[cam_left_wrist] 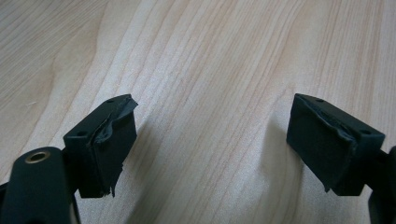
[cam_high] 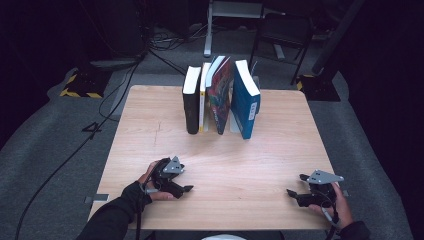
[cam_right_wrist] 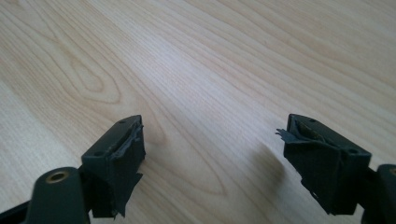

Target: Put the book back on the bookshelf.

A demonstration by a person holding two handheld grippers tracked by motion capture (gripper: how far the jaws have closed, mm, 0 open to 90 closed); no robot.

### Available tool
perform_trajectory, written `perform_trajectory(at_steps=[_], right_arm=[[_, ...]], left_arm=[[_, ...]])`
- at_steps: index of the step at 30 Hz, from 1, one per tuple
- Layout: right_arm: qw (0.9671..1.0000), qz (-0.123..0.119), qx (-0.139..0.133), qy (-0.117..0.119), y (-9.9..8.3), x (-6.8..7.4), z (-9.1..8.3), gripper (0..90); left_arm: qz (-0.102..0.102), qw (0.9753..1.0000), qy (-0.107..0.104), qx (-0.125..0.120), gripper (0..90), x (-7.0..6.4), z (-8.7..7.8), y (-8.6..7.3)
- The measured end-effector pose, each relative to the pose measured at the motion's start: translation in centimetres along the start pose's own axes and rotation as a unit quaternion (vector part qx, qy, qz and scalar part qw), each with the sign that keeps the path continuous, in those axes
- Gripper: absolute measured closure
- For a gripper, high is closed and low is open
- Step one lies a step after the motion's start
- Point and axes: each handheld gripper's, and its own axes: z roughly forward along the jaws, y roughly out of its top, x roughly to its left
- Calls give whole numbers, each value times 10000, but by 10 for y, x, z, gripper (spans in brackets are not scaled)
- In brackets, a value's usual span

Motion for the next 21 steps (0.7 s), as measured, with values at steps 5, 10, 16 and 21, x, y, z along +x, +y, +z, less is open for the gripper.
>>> perform_trajectory(at_steps=[5,10,16,21], right_arm=[[9994,327,-90,48,-9,-6,-3,179],[9994,327,-92,42,-9,-6,-3,179],[9994,323,-92,33,-9,-6,-3,178],[9994,331,-94,21,-9,-7,-3,178]], left_arm=[[14,10000,-3,8,161,0,0,0],[-1,10000,-3,-1,161,0,0,0],[11,10000,10,1,161,0,0,0],[22,10000,-19,4,160,0,-1,-1]])
